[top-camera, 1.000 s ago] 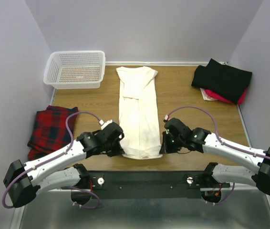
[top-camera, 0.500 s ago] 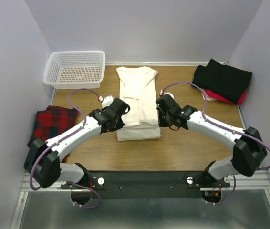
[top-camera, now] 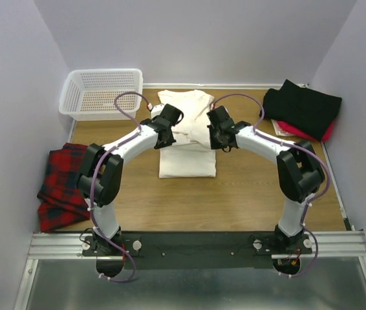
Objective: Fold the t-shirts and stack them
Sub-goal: Fold the folded rectangular tshirt in 1/3 of the way, then grab one side of the 2/3 rectangular tshirt with both arms
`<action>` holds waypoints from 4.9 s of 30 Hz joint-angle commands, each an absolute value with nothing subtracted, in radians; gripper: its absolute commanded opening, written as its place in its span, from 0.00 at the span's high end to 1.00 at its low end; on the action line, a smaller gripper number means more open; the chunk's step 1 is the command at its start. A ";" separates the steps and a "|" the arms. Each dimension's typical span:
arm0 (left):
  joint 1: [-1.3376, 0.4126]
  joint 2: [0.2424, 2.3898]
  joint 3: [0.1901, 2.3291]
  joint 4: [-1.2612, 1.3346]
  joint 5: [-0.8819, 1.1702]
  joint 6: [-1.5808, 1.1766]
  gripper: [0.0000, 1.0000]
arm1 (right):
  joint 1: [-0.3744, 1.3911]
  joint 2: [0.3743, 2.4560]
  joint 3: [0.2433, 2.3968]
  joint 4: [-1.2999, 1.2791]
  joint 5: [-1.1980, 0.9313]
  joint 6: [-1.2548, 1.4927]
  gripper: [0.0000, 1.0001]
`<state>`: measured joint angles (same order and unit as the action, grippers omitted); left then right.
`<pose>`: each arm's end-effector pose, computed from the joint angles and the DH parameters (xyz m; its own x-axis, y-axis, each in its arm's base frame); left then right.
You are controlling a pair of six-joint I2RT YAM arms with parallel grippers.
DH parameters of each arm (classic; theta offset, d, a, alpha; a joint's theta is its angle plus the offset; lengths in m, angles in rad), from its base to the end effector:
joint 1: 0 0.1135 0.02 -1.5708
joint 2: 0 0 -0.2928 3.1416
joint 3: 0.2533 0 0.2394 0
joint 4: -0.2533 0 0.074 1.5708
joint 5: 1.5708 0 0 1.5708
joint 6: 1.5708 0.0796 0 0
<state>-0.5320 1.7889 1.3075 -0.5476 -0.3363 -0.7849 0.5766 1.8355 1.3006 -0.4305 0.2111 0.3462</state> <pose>0.3524 -0.1770 0.2174 -0.7571 -0.3285 -0.5646 -0.2868 0.9438 -0.1644 0.3553 0.2112 0.2047 -0.7954 -0.1215 -0.5938 -0.1735 0.9843 0.0310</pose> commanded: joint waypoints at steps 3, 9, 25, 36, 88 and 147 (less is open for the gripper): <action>-0.470 1.900 1.457 -0.569 -0.445 -0.698 1.00 | 0.514 1.974 1.475 -0.420 0.195 0.295 0.99; -0.442 2.016 1.577 -0.577 -0.422 -0.652 1.00 | 0.477 2.072 1.589 -0.422 0.183 0.275 0.99; -0.345 2.129 1.953 -0.630 -0.434 -0.580 0.31 | 0.403 2.189 1.919 -0.440 0.281 0.278 0.37; -0.370 1.895 1.517 -0.538 -0.287 -0.554 0.35 | 0.406 1.948 1.542 -0.448 0.151 0.327 0.37; -0.354 1.814 1.361 -0.492 -0.058 -0.391 0.36 | 0.416 1.879 1.405 -0.537 -0.165 0.325 0.35; -0.354 1.464 0.677 -0.265 0.276 -0.564 1.00 | 0.472 1.697 0.757 -0.091 -0.449 0.548 0.99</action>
<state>-0.3508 1.5677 0.7414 -0.1131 0.2832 -0.5655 0.4412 1.7649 0.8616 -0.0387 -0.4622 0.5392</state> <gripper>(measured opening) 0.020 0.019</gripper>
